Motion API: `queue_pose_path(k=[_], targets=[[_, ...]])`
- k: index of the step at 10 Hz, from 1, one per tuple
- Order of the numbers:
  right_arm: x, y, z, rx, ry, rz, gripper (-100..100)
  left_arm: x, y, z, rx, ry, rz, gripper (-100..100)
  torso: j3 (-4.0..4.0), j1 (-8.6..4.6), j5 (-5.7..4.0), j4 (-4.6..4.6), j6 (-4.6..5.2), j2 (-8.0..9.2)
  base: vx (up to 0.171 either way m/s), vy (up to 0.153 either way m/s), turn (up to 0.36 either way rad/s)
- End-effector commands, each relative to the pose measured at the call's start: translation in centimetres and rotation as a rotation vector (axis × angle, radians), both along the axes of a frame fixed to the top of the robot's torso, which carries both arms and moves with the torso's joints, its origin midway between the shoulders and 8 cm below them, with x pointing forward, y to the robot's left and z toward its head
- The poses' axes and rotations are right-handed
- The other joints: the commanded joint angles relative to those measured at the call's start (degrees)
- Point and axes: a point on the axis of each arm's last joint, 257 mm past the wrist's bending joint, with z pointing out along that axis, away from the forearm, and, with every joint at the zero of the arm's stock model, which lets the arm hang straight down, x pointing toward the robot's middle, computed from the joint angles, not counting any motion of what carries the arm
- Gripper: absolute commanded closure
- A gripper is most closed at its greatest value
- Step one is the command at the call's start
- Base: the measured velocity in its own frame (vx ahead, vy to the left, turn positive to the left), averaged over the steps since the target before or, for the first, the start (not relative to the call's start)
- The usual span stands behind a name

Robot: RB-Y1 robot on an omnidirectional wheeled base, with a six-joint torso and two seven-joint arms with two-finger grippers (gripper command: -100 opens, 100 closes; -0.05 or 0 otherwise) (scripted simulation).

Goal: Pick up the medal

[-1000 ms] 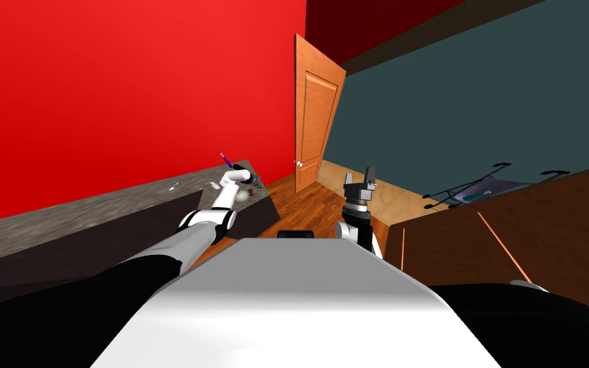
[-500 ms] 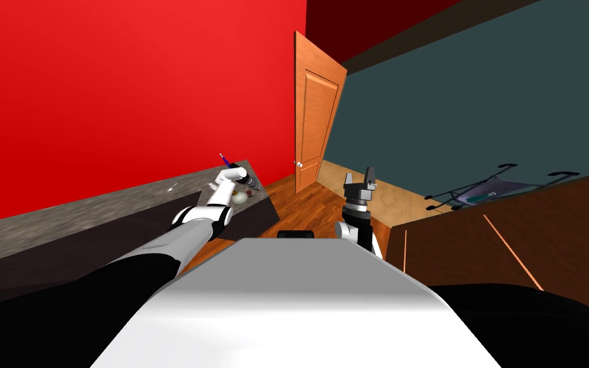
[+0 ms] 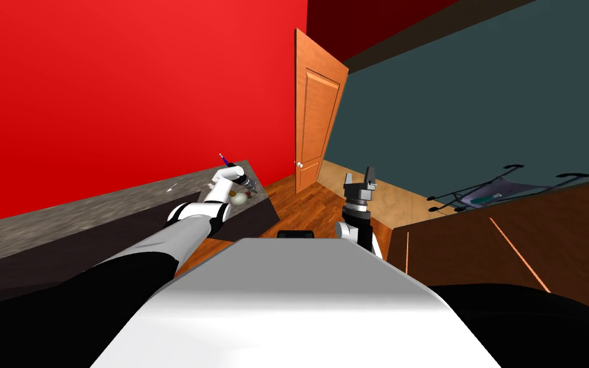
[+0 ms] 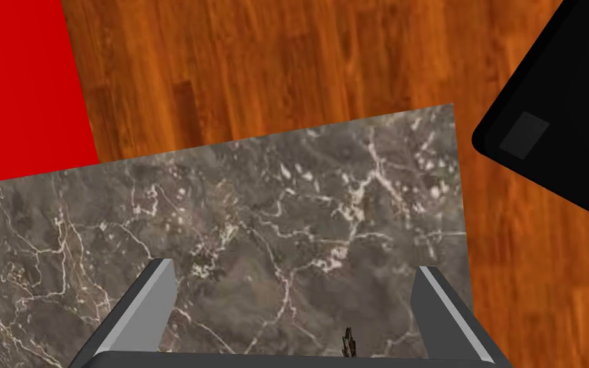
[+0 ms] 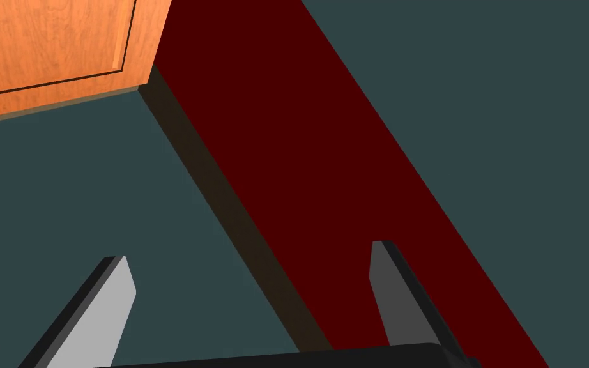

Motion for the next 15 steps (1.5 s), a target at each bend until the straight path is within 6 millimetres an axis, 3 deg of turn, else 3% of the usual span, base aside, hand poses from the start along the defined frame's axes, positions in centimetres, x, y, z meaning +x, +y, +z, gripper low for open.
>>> queue_pose_path(k=[1,9,10,11,12,15], targets=[[0.0,0.0,0.0,0.0,0.0,0.0,0,-1.7,1.3,-0.2,-0.026,0.067,0.047,-100,0.0,0.0,0.0,0.0,0.0,0.0,0.061,0.001,0.031],[0.0,0.0,0.0,0.0,0.0,0.0,0,-7.2,4.2,-1.1,-0.1,0.27,0.186,-100,0.0,0.04,0.02,-0.01,0.0,0.01,0.039,0.005,0.027],[0.0,0.0,0.0,0.0,0.0,0.0,0,-6.6,3.9,-0.9,-0.095,0.253,0.173,-100,0.01,0.08,0.03,0.0,-0.01,0.03,0.013,0.011,0.01],[0.0,0.0,0.0,0.0,0.0,0.0,0,-6.7,3.9,-0.9,-0.096,0.258,0.177,0,0.03,0.05,0.02,0.0,0.01,0.07,0.0,0.0,0.0],[0.0,0.0,0.0,0.0,0.0,0.0,0,-7.4,4.7,-1.2,-0.093,0.264,0.149,-100,0.06,0.01,0.01,0.01,0.01,0.11,0.127,-0.069,0.297],[0.0,0.0,0.0,0.0,0.0,0.0,0,-8.2,5.6,-1.5,-0.084,0.266,0.095,-100,-0.29,-0.42,-0.08,-0.12,-0.03,-0.51,0.164,-0.111,0.201]])
